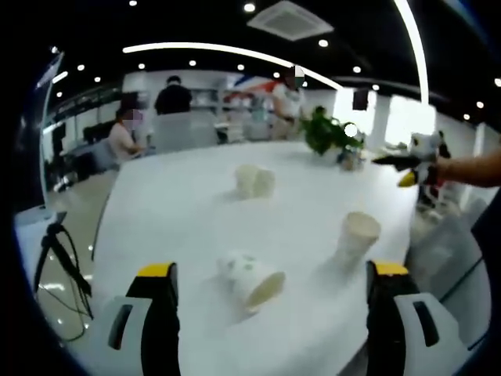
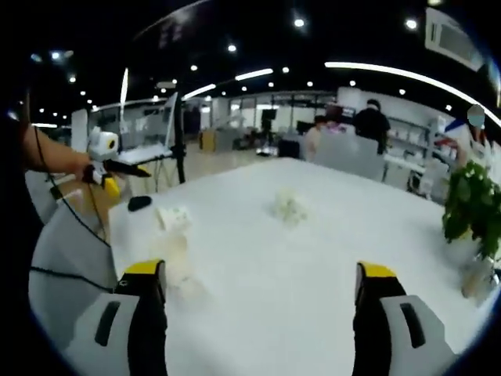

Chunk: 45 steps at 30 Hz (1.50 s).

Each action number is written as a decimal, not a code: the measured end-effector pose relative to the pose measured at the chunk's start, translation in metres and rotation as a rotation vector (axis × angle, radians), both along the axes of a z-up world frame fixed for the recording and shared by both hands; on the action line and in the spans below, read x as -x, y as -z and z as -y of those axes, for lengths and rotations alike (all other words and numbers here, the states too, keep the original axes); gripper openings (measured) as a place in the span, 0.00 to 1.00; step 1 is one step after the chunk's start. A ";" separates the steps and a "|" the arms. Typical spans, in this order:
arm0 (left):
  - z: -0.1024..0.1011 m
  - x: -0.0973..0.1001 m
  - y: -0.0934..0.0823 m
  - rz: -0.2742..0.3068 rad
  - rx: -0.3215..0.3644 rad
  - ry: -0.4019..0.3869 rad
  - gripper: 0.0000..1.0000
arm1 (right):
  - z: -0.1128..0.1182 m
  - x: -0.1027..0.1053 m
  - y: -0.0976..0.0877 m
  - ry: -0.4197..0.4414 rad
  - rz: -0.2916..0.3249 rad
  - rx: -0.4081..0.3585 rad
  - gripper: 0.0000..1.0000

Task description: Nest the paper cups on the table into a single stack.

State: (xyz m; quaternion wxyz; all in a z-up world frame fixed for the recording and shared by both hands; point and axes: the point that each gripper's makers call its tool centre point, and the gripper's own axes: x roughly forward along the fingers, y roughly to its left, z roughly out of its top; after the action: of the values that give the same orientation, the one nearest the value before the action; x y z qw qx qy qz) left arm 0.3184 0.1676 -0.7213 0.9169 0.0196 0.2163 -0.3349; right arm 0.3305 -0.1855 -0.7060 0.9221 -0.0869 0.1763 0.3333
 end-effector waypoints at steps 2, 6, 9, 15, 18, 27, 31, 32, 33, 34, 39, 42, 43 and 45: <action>0.001 -0.001 0.000 0.002 -0.005 -0.001 0.99 | 0.005 -0.001 0.001 0.011 0.009 0.012 1.00; 0.002 -0.002 -0.002 0.021 -0.011 0.006 0.99 | 0.006 -0.002 -0.002 0.027 0.022 -0.011 1.00; 0.001 -0.001 -0.001 0.022 -0.023 0.012 0.99 | 0.005 -0.002 -0.002 0.028 0.026 -0.009 1.00; -0.006 0.002 0.001 0.018 -0.038 0.018 0.99 | 0.001 0.003 0.000 0.027 0.018 -0.021 1.00; -0.008 0.002 0.001 0.021 -0.057 0.029 0.99 | 0.000 0.004 0.000 0.024 0.018 -0.028 1.00; -0.017 -0.008 0.003 0.018 -0.158 0.064 0.98 | -0.003 0.003 -0.002 0.031 0.015 -0.051 0.99; -0.014 -0.014 0.009 0.024 -0.197 0.083 0.96 | -0.007 0.001 -0.007 0.024 0.023 -0.057 0.99; -0.013 -0.016 0.011 0.033 -0.227 0.102 0.95 | -0.008 0.000 -0.008 0.021 0.021 -0.060 0.99; -0.012 -0.017 0.013 0.035 -0.244 0.116 0.95 | -0.008 0.000 -0.008 0.019 0.021 -0.060 0.99; -0.011 -0.018 0.013 0.034 -0.263 0.133 0.96 | -0.009 0.000 -0.009 0.019 0.021 -0.058 0.99; -0.007 -0.025 0.018 0.060 -0.409 0.275 0.96 | -0.011 -0.002 -0.008 0.017 0.017 -0.065 0.99; -0.005 -0.034 0.015 0.050 -0.389 0.275 0.95 | -0.012 -0.002 -0.005 0.016 0.010 -0.067 0.99; -0.004 -0.037 0.015 0.042 -0.387 0.282 0.94 | -0.013 -0.002 -0.005 0.016 0.009 -0.067 0.99; -0.001 -0.039 0.016 0.040 -0.400 0.293 0.92 | -0.014 -0.002 -0.004 0.015 0.006 -0.071 0.99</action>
State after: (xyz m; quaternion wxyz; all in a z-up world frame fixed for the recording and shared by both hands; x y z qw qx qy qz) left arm 0.3572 0.1689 -0.7376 0.8404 0.2386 0.2551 -0.4145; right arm 0.3329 -0.1718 -0.7020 0.9277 -0.0539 0.1621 0.3320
